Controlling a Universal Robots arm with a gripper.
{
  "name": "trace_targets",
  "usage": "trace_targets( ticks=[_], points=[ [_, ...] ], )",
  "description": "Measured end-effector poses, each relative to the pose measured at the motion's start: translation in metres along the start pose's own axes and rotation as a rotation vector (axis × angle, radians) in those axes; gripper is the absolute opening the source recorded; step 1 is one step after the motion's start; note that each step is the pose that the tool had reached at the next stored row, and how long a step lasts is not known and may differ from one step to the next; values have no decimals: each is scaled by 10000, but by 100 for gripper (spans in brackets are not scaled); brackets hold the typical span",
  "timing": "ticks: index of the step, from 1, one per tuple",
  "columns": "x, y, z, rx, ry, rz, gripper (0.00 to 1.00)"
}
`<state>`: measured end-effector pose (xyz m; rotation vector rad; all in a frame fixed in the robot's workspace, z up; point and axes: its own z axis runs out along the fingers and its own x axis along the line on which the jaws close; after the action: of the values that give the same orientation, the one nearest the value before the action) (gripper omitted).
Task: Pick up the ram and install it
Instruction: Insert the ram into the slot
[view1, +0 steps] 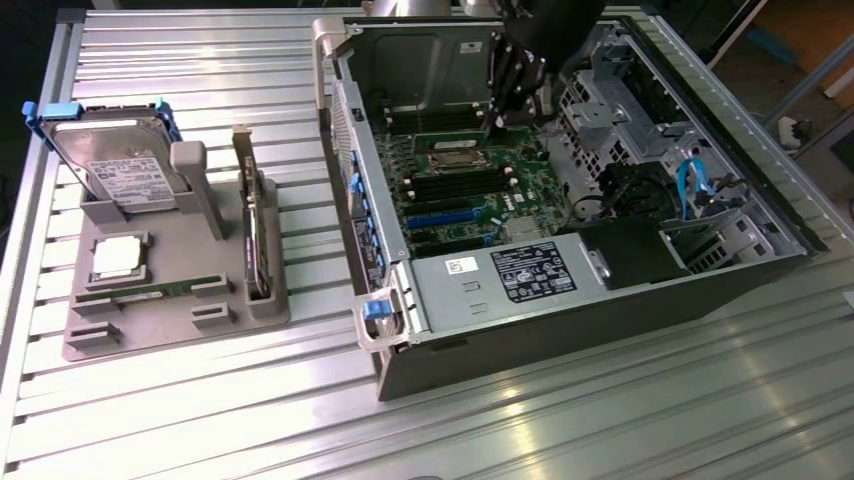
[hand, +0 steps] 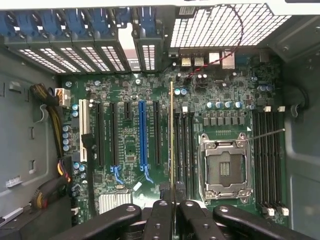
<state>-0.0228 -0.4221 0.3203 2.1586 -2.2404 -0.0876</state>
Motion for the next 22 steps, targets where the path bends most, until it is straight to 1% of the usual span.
trace_targets(
  ticks=[9, 19, 22],
  points=[
    [3, -9, 150, 0, 0, 0, 12],
    [4, -15, 244, 0, 0, 0, 12],
    [5, -18, 287, 0, 1, 0, 12]
  ],
)
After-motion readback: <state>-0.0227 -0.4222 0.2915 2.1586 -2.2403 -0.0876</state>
